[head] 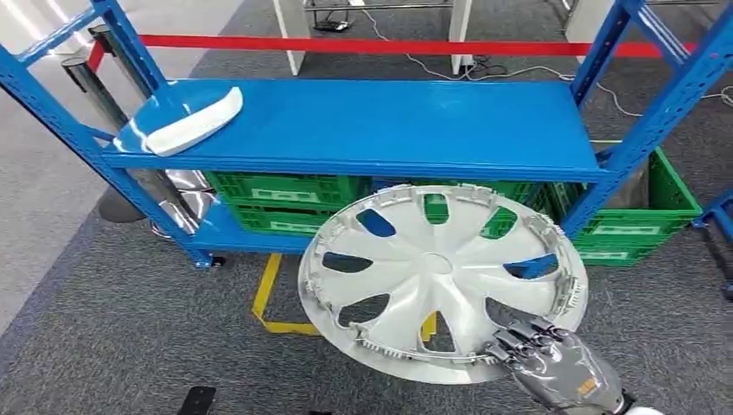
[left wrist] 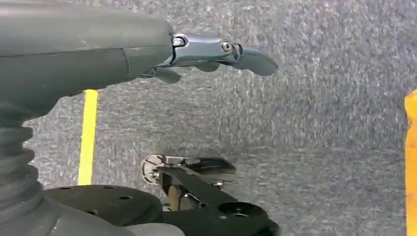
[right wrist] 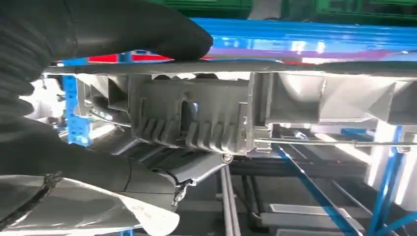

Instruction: Take the parts from the cabinet and place them on the table.

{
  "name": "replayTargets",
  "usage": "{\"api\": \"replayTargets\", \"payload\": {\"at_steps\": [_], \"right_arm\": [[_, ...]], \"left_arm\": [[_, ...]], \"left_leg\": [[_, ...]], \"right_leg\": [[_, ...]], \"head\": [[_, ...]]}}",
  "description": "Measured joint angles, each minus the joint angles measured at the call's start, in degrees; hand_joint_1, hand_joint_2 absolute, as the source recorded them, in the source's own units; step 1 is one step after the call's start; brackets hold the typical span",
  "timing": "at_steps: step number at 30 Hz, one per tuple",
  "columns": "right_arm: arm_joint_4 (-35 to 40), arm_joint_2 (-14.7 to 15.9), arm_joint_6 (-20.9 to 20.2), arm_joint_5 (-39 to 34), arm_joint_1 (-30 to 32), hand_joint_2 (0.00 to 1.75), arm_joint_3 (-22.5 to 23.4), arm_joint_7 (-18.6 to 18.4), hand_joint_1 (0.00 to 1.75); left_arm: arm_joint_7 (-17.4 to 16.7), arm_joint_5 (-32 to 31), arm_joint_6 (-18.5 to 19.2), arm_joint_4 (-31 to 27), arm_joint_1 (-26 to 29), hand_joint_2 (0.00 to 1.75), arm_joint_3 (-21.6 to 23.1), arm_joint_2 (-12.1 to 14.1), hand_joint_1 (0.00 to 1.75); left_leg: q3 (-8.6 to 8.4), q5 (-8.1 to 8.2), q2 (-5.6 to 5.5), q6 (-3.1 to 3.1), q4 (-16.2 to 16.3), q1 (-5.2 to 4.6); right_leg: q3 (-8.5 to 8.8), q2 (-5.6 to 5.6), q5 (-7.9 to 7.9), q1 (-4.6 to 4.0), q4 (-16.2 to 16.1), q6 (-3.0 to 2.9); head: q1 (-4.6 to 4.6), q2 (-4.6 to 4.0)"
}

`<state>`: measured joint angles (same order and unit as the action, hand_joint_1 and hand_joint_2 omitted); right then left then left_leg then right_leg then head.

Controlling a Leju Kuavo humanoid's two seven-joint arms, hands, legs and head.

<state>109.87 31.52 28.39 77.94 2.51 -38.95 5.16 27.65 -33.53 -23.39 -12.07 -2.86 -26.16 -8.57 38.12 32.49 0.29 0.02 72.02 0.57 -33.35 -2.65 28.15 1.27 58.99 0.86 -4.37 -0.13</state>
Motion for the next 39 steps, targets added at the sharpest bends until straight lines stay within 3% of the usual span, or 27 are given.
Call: {"api": "replayTargets", "payload": {"at_steps": [1, 2, 3, 7, 8, 9, 10, 12, 13, 14, 16, 17, 18, 19, 22, 23, 24, 25, 26, 27, 29, 31, 33, 34, 35, 37, 39], "right_arm": [[0.0, 0.0, 0.0, 0.0, 0.0, 1.75, 0.0, 0.0, 1.43], [0.0, 0.0, 0.0, 0.0, -0.1, 1.75, 0.0, 0.0, 1.43], [0.0, 0.0, 0.0, 0.0, -0.1, 1.75, 0.0, 0.0, 1.43], [0.0, 0.0, 0.0, 0.0, -0.1, 1.75, 0.0, 0.1, 1.43], [0.0, 0.0, 0.0, 0.0, 0.1, 1.75, 0.1, 0.1, 1.43], [0.0, 0.0, 0.0, 0.0, 0.0, 1.75, 0.1, 0.1, 1.43], [0.0, 0.0, 0.0, 0.0, -0.1, 1.75, 0.1, 0.1, 1.43], [0.0, 0.0, 0.0, 0.0, -0.1, 1.75, 0.1, 0.2, 1.43], [0.0, 0.0, 0.0, 0.0, 0.0, 1.75, 0.1, 0.2, 1.43], [0.0, 0.0, 0.0, 0.0, 0.0, 1.75, 0.1, 0.2, 1.43], [0.0, 0.0, 0.0, 0.0, 0.0, 1.75, 0.2, 0.1, 1.43], [0.0, 0.0, 0.0, 0.0, 0.0, 1.75, 0.2, 0.1, 1.43], [0.0, 0.0, 0.0, 0.0, -0.1, 1.75, 0.4, 0.1, 1.43], [0.0, 0.0, 0.1, 0.0, -0.1, 1.75, 0.4, 0.1, 1.43], [0.1, 0.0, 0.1, 0.0, 0.2, 1.75, 0.4, 0.1, 1.43], [0.1, 0.0, 0.1, 0.0, 0.3, 1.75, 0.5, 0.1, 1.43], [0.1, 0.0, 0.1, 0.0, 0.3, 1.75, 0.5, 0.1, 1.43], [0.1, 0.0, 0.1, 0.1, 0.2, 1.75, 0.5, 0.0, 1.43], [0.1, 0.0, 0.1, 0.2, 0.2, 1.75, 0.6, -0.1, 1.43], [0.1, 0.0, 0.1, 0.4, 0.3, 1.75, 0.6, -0.1, 1.43], [0.1, 0.0, 0.1, 1.0, 0.6, 1.75, 0.6, -0.3, 1.43], [0.1, -0.1, 0.1, 1.5, 1.1, 1.75, 0.6, -0.5, 1.43], [0.2, -0.1, 0.2, 2.6, 1.6, 1.75, 0.8, -1.0, 1.43], [0.2, -0.2, 0.3, 3.0, 1.8, 1.75, 0.9, -1.3, 1.43], [0.2, -0.3, 0.3, 3.2, 1.7, 1.75, 0.9, -1.5, 1.43], [0.3, -0.3, 0.5, 3.6, 2.3, 1.75, 1.1, -1.8, 1.43], [0.5, -0.3, 0.5, 4.1, 2.8, 1.75, 1.4, -2.2, 1.43]], "left_arm": [[0.0, 0.0, 0.0, 0.0, 0.0, 1.75, 0.0, 0.0, 0.00], [0.0, 0.0, 0.0, 0.0, 0.0, 1.75, 0.0, 0.0, 0.00], [0.0, 0.0, 0.0, 0.0, -0.1, 1.75, -0.1, 0.6, 0.00], [0.0, -0.1, -0.1, 0.0, -0.1, 1.75, -0.1, 0.1, 0.00], [0.0, -0.1, -0.1, 0.0, -0.1, 1.75, -0.1, 0.1, 0.00], [0.0, -0.1, -0.1, 0.0, -0.1, 1.75, -0.1, 0.1, 0.00], [0.0, -0.1, -0.1, 0.0, -0.1, 1.75, -0.1, 0.1, 0.00], [0.0, -0.1, -0.1, 0.0, 0.1, 1.75, -0.1, 0.0, 0.00], [0.0, -0.1, -0.1, 0.0, 0.1, 1.75, -0.1, 0.0, 0.00], [0.0, -0.1, -0.1, 0.0, 0.1, 1.75, -0.1, 0.0, 0.00], [0.0, -0.1, 0.0, 0.0, 0.0, 1.75, -0.1, -0.1, 0.00], [0.0, -0.1, 0.1, 0.0, -0.1, 1.75, -0.1, -0.1, 0.00], [0.0, -0.1, 0.2, 0.0, -0.1, 1.75, -0.1, -0.1, 0.00], [-0.1, -0.1, 0.2, 0.0, -0.1, 1.75, -0.1, -0.2, 0.00], [-0.6, -0.2, 0.4, 0.0, -0.1, 1.75, -0.1, -0.1, 0.00], [-0.7, -0.1, 0.5, 0.0, -0.1, 1.75, -0.2, -0.1, 0.00], [-0.8, -0.1, 0.6, 0.0, -0.2, 1.75, -0.2, -0.1, 0.00], [-1.0, -0.1, 0.7, 0.0, -0.2, 1.75, -0.2, -0.1, 0.00], [-1.4, -0.2, 0.9, 0.0, -0.1, 1.75, -0.2, 0.0, 0.00], [-2.1, -0.2, 1.1, 0.0, 0.0, 1.75, -0.3, 0.0, 0.00], [-3.2, -0.2, 1.4, 0.0, 0.3, 1.75, -0.3, 0.1, 0.00], [-4.5, -0.2, 1.8, 0.0, 0.6, 1.75, -0.5, 0.3, 0.00], [-5.2, -0.2, 2.1, 0.0, 0.6, 1.75, -0.8, 0.5, 0.00], [-5.4, -0.2, 2.1, 0.0, 0.6, 1.75, -0.9, 0.6, 0.00], [-5.5, -0.2, 2.2, 0.0, 0.7, 1.75, -1.0, 0.6, 0.00], [-5.7, -0.2, 2.3, 0.0, 0.6, 1.75, -1.1, 0.7, 0.00], [-5.8, -0.2, 2.3, 0.0, 0.7, 1.75, -1.2, 0.8, 0.00]], "left_leg": [[-2.42, -2.43, -0.62, 0.71, -4.9, -0.29], [-5.11, -4.77, -2.43, 1.71, -10.4, -0.64], [-6.01, -3.96, -4.72, 2.63, -12.1, -0.54], [-6.14, -4.42, -3.07, 2.54, -13.7, -1.01], [-6.48, -5.01, -2.17, 2.09, -14.8, -0.27], [-6.52, -5.20, -1.76, 2.28, -15.2, -0.42], [-6.41, -5.30, -1.19, 2.50, -15.2, -0.44], [-6.28, -5.28, 0.18, 2.51, -15.2, -0.70], [-6.19, -5.28, 0.84, 2.53, -15.1, -0.79], [-6.19, -5.28, 1.39, 2.51, -15.1, -0.86], [-6.24, -5.25, 2.50, 2.46, -15.0, -0.92], [-6.27, -5.12, 2.91, 2.26, -14.8, -0.98], [-6.19, -4.98, 3.35, 2.01, -14.6, -1.23], [-6.03, -4.89, 3.63, 1.65, -14.3, -1.53], [-6.16, -5.12, 4.78, 1.03, -14.4, -1.40], [-6.19, -4.89, 5.14, 0.68, -14.2, -1.42], [-6.04, -4.22, 4.11, 0.35, -13.8, -1.16], [-5.09, -1.95, 1.82, -0.15, -11.2, -0.97], [-3.89, 0.01, 1.11, -0.34, -8.1, -0.81], [-1.52, 2.83, 0.52, -0.52, -2.3, -0.66], [0.65, 4.24, 0.30, -0.58, 3.0, -0.63], [-1.00, 1.28, 0.16, -0.35, -0.2, -0.57], [-5.53, -3.75, -1.31, 0.04, -9.8, -0.44], [-7.05, -3.77, -4.05, 0.22, -12.8, -0.29], [-7.13, -3.73, -4.51, 0.33, -14.0, -0.25], [-6.85, -3.64, -3.73, 0.57, -13.6, -0.59], [-6.92, -4.24, -2.58, 1.59, -14.4, -0.40]], "right_leg": [[0.05, -0.55, -0.06, -0.18, 0.0, 0.02], [0.06, -1.15, -0.13, -0.24, 0.0, 0.03], [-0.19, -1.31, -0.28, -0.29, -0.1, 0.23], [-1.08, -3.40, -1.19, 0.34, -0.5, 1.77], [-1.76, -2.49, -0.66, 0.44, 0.0, 1.71], [-2.67, -0.06, 0.86, 0.03, 1.7, 1.79], [-4.38, 1.28, 3.06, 0.07, 5.4, 1.88], [-7.97, 2.11, 6.76, 0.10, 13.7, 2.36], [-8.84, 2.23, 7.16, 0.11, 15.9, 2.57], [-8.13, 2.33, 6.24, 0.11, 15.1, 2.67], [-3.29, 3.09, 2.10, 0.10, 7.1, 2.61], [-0.17, 4.30, 0.16, 0.06, 1.8, 2.47], [1.31, 6.57, 1.17, -0.38, -1.3, 2.20], [1.77, 5.53, 0.56, -0.44, -1.5, 1.28], [1.24, 4.28, 0.34, -0.67, -1.2, 0.68], [1.23, 3.89, -0.01, -0.40, -1.6, 0.13], [1.34, 3.67, -0.18, -0.17, -1.7, -0.10], [1.16, 3.15, -0.31, -0.10, -1.7, -0.30], [1.07, 2.88, -0.39, -0.09, -1.7, -0.42], [0.90, 2.34, -0.45, -0.10, -1.6, -0.51], [0.71, 1.44, -0.54, -0.11, -1.5, -0.54], [0.53, 0.08, -0.60, -0.11, -1.3, -0.44], [0.63, -0.93, -0.64, -0.07, -1.2, -0.34], [0.47, -1.30, -0.72, -0.03, -1.2, -0.04], [0.09, -1.89, -0.83, -0.20, -0.9, 0.41], [-0.53, -2.76, -1.33, 0.20, -1.1, 1.24], [-0.86, -3.36, -1.61, 0.24, -1.5, 2.02]], "head": [[0.00, 0.00], [0.02, 0.00], [0.35, 0.00], [-0.07, 0.00], [0.00, 0.00], [0.07, 0.00], [0.46, 0.00], [0.46, 0.00], [0.50, 0.00], [0.48, 0.00], [0.50, 0.00], [0.50, 0.00], [0.48, 0.00], [0.44, 0.00], [0.31, 0.00], [0.33, 0.00], [0.31, 0.00], [0.13, 0.00], [0.13, 0.00], [0.17, 0.00], [0.15, 0.00], [0.13, 0.00], [0.15, 0.00], [0.22, 0.00], [0.24, 0.00], [0.26, 0.00], [0.26, 0.00]]}}
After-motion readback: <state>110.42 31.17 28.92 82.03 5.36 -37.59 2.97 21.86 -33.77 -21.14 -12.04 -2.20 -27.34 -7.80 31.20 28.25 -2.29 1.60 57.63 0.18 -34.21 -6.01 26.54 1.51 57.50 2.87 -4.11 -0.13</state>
